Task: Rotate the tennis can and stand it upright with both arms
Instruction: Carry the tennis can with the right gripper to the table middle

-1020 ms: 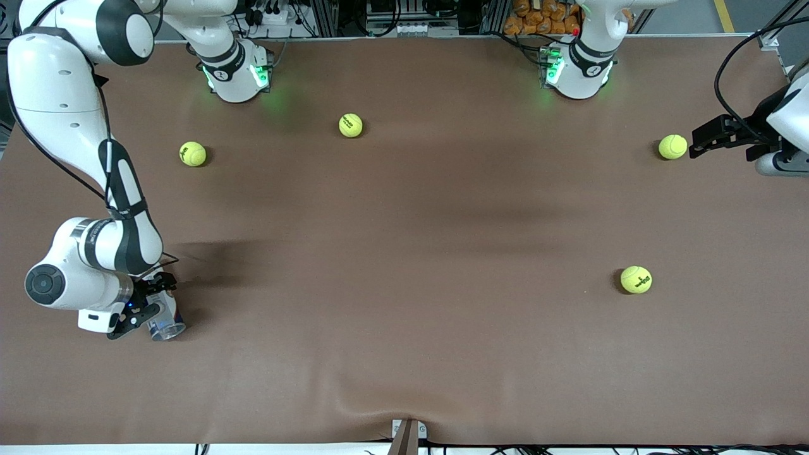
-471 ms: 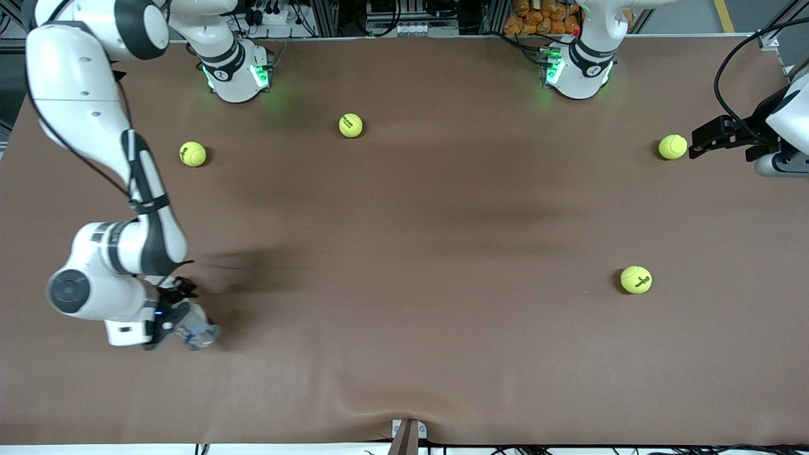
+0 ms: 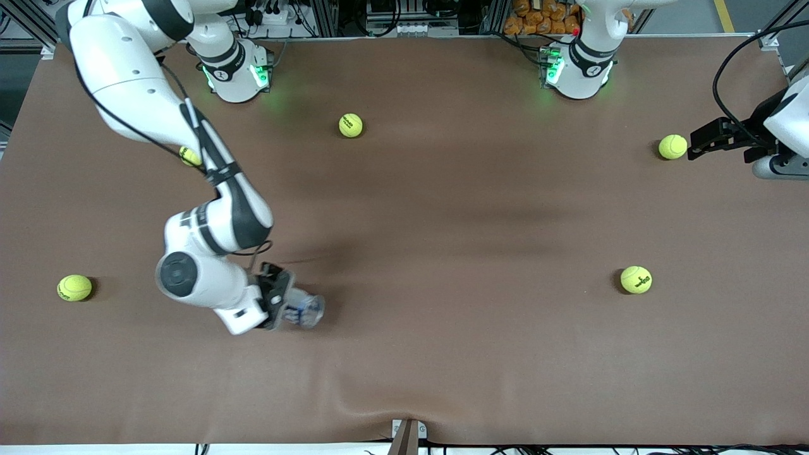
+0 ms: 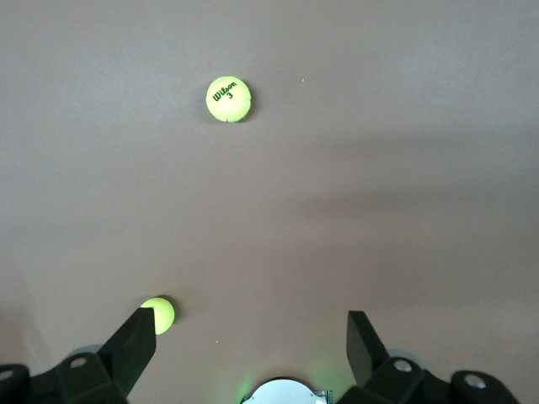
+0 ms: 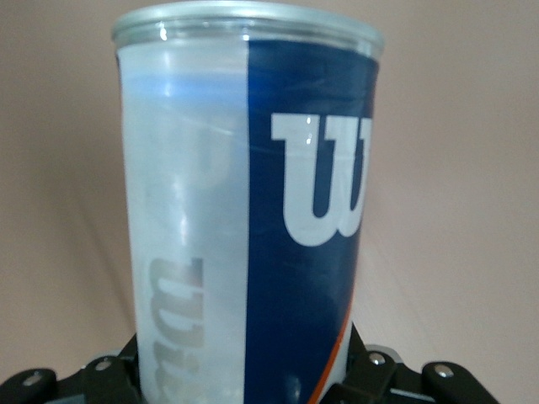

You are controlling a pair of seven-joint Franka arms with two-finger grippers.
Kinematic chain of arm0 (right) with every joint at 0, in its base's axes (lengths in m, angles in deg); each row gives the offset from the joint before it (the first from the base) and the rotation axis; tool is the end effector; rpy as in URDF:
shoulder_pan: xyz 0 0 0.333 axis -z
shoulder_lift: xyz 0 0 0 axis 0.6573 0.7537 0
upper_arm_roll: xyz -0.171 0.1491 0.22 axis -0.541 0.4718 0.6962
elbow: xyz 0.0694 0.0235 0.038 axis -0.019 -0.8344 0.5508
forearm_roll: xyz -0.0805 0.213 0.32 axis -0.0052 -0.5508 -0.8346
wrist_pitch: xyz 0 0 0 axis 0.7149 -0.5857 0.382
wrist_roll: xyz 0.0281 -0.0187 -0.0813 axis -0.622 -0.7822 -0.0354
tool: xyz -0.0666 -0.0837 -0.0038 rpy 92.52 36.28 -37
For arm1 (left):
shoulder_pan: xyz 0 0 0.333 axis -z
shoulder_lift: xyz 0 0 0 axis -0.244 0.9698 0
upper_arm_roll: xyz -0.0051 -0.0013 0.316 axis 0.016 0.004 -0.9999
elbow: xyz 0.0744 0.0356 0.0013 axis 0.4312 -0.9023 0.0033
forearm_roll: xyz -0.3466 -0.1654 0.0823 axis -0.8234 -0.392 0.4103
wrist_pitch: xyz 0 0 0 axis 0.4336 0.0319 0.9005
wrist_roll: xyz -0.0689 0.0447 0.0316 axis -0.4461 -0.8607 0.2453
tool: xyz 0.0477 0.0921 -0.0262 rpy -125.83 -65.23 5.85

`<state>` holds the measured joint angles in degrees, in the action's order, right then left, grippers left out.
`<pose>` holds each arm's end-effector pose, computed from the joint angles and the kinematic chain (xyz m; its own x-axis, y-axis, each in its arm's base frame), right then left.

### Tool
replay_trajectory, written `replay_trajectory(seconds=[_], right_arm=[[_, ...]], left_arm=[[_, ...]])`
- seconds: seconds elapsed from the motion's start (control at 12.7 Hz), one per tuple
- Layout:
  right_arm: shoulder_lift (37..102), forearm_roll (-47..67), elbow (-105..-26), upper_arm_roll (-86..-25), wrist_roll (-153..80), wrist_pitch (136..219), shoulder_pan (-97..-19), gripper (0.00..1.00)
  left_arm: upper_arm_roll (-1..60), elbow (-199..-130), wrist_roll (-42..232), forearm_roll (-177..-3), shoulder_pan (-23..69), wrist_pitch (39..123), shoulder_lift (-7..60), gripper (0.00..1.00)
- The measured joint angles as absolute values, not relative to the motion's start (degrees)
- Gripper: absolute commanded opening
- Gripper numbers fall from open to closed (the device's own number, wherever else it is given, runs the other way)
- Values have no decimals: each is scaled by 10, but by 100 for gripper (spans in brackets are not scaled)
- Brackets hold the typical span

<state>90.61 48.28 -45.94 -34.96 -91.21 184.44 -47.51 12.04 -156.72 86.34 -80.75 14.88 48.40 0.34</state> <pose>0.6956 0.2298 0.2592 0.2088 0.9686 0.1353 0.9762 -0.1981 -0.0883 0.5400 -0.0131 0.6076 0.9913 -0.0664 -0.1132 -0.0663 -0.9978 0.0052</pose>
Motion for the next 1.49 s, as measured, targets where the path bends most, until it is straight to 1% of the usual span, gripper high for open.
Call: replay_trajectory(seconds=[0.16,0.31,0.47,0.63,0.94,1.02,1.1,1.49], right_arm=[[906,501,-460,-336,-930,1846,-519,81],[907,563,-462,-344,-908,1848,-599,80],[911,609,-464,-358,-818,1851,-683,80],[923,632,-467,-366,-746,1862,-729,80],[950,653,-470,-385,-697,1893,-759,81],[955,658,-470,-390,-696,1898,-761,95],[959,661,-470,-394,-696,1902,-762,100],[955,662,-461,-399,-696,1905,-763,100]], left_arm=[[120,-1567,863,-809,149,484,5,100],[120,-1567,863,-816,149,484,9,100],[120,-1567,863,-819,149,485,12,100],[120,-1567,863,-819,149,485,12,100],[120,-1567,863,-820,149,485,17,100],[120,-1567,863,-821,149,485,19,100],[120,-1567,863,-821,149,485,21,100],[120,-1567,863,-837,148,485,26,100]])
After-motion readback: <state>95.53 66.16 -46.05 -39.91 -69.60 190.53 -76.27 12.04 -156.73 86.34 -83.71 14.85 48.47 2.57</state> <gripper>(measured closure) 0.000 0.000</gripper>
